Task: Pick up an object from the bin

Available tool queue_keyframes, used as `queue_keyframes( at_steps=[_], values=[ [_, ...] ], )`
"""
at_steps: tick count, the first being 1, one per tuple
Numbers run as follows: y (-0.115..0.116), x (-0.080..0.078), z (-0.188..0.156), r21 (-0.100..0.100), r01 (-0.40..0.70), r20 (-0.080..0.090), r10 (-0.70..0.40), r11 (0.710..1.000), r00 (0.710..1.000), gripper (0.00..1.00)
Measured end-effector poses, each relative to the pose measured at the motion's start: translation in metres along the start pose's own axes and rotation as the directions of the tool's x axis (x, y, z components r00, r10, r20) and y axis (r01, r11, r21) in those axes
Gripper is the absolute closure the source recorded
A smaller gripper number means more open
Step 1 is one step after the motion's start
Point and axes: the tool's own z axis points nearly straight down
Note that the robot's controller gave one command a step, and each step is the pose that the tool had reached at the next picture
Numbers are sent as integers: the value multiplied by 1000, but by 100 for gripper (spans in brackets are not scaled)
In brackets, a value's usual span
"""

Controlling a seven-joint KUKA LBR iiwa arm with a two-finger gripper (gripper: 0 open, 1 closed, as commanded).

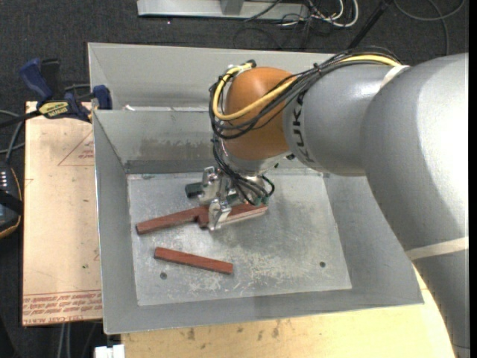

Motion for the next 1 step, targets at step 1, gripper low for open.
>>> queue_keyframes(
  at_steps=[1],
  values=[
    [9, 1, -120, 0, -31, 3, 31, 1000, 1000, 100]
  ],
)
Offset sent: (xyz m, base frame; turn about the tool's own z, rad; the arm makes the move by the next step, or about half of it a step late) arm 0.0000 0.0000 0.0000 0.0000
